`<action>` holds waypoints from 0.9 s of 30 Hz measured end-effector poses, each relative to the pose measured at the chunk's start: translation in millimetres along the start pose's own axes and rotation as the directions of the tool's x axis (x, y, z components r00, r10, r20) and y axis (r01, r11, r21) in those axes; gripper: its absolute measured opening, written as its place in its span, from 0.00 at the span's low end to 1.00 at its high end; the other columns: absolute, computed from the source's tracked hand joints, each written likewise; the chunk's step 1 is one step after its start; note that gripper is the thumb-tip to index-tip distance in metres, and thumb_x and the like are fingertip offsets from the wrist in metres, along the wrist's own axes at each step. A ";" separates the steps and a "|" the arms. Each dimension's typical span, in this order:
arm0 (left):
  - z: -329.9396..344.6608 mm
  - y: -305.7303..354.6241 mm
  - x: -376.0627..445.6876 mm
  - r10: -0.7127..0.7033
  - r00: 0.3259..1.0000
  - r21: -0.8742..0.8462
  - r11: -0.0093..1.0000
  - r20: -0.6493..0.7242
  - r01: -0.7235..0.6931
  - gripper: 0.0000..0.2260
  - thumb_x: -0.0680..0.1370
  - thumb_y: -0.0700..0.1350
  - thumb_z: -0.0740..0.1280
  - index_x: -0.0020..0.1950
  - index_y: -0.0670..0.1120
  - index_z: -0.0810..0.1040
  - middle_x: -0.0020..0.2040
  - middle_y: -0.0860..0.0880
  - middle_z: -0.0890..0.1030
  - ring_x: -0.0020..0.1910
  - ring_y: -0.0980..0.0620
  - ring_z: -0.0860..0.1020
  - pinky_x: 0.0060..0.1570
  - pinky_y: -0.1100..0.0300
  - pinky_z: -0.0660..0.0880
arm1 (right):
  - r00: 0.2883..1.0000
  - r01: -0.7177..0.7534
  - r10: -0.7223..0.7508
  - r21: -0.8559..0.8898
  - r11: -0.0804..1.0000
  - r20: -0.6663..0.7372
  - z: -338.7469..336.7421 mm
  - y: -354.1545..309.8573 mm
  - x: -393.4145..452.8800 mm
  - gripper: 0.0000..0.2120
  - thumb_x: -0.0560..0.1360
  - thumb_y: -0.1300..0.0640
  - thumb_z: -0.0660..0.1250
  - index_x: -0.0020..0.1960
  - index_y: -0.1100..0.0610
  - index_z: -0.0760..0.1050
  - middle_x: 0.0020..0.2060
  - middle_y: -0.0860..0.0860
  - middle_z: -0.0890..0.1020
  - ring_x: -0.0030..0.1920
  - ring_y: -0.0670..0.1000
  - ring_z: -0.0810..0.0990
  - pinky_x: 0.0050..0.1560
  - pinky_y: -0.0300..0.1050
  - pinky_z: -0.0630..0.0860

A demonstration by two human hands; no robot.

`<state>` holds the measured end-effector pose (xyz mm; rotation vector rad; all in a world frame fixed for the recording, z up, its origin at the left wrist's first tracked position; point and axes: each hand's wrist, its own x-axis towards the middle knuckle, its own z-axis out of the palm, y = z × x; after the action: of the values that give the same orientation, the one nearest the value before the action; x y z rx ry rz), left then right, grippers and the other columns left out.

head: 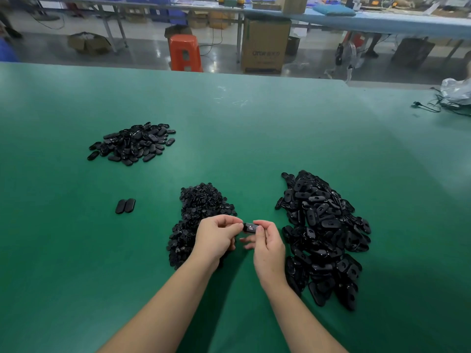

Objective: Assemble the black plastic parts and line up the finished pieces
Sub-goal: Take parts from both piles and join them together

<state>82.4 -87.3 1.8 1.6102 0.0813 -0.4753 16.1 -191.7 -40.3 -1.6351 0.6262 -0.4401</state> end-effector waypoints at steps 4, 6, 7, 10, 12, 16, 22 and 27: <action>6.1 -0.9 -0.2 0.044 0.999 0.183 0.982 -0.031 -0.038 0.05 0.76 0.37 0.73 0.41 0.45 0.84 0.28 0.52 0.80 0.22 0.54 0.73 0.26 0.61 0.72 | 1.000 0.009 -0.010 -0.027 1.000 -0.001 -0.6 0.2 0.0 0.10 0.84 0.59 0.59 0.52 0.47 0.77 0.41 0.47 0.85 0.41 0.50 0.85 0.47 0.54 0.82; 9.5 -0.8 -1.6 0.079 0.996 0.273 0.960 -0.037 -0.066 0.06 0.76 0.38 0.73 0.40 0.47 0.84 0.30 0.52 0.82 0.23 0.54 0.74 0.27 0.60 0.73 | 1.000 0.022 -0.022 -0.067 0.998 -0.004 -1.3 1.2 0.6 0.10 0.84 0.58 0.60 0.52 0.46 0.77 0.41 0.47 0.84 0.44 0.49 0.82 0.49 0.53 0.80; 11.4 -0.3 -2.4 0.100 0.994 0.317 0.945 -0.037 -0.083 0.06 0.76 0.39 0.72 0.40 0.48 0.84 0.32 0.52 0.82 0.25 0.55 0.75 0.29 0.60 0.74 | 1.000 0.025 -0.025 -0.073 0.997 -0.005 -1.4 1.3 0.7 0.10 0.84 0.59 0.60 0.51 0.46 0.77 0.42 0.45 0.84 0.44 0.47 0.82 0.50 0.52 0.79; 16.0 2.3 -4.4 0.154 0.987 0.429 0.895 -0.039 -0.123 0.06 0.75 0.41 0.72 0.40 0.50 0.84 0.36 0.52 0.84 0.31 0.54 0.78 0.36 0.58 0.77 | 1.000 0.026 -0.026 -0.072 0.997 -0.002 -1.5 0.1 0.2 0.11 0.83 0.60 0.61 0.50 0.46 0.77 0.44 0.40 0.83 0.46 0.44 0.80 0.49 0.47 0.77; 17.2 4.4 -5.7 0.176 0.983 0.461 0.877 -0.049 -0.135 0.06 0.75 0.41 0.71 0.40 0.50 0.84 0.37 0.53 0.84 0.36 0.54 0.80 0.41 0.58 0.79 | 1.000 0.022 -0.022 -0.072 0.997 -0.002 -1.5 -0.1 0.3 0.11 0.83 0.60 0.61 0.50 0.46 0.77 0.44 0.40 0.83 0.46 0.43 0.81 0.49 0.46 0.77; 19.6 5.3 -7.0 0.230 0.972 0.523 0.835 -0.043 -0.174 0.06 0.75 0.41 0.71 0.40 0.51 0.82 0.37 0.55 0.83 0.39 0.57 0.81 0.43 0.59 0.79 | 1.000 0.028 -0.028 -0.068 0.997 -0.006 -1.1 0.6 0.5 0.11 0.83 0.61 0.61 0.51 0.46 0.77 0.43 0.45 0.84 0.46 0.45 0.81 0.48 0.45 0.78; 19.4 3.7 -6.3 0.257 0.966 0.570 0.798 -0.028 -0.196 0.06 0.75 0.43 0.71 0.39 0.52 0.81 0.35 0.54 0.83 0.35 0.58 0.80 0.40 0.58 0.79 | 0.998 0.064 -0.063 -0.076 0.995 0.014 -2.2 1.4 -0.3 0.10 0.82 0.62 0.63 0.51 0.48 0.77 0.43 0.43 0.85 0.47 0.41 0.82 0.48 0.39 0.78; 14.2 4.4 -2.4 0.273 0.962 0.594 0.774 0.001 -0.220 0.04 0.74 0.46 0.75 0.46 0.52 0.81 0.42 0.55 0.82 0.42 0.55 0.80 0.46 0.61 0.77 | 0.995 0.096 -0.095 -0.072 0.993 0.022 -3.6 1.0 -1.0 0.11 0.81 0.63 0.65 0.50 0.46 0.75 0.43 0.44 0.85 0.46 0.41 0.82 0.45 0.31 0.75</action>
<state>78.1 -100.9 6.5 2.2222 -0.2404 -0.2274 12.9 -193.9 -40.7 -1.7422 0.5567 -0.4758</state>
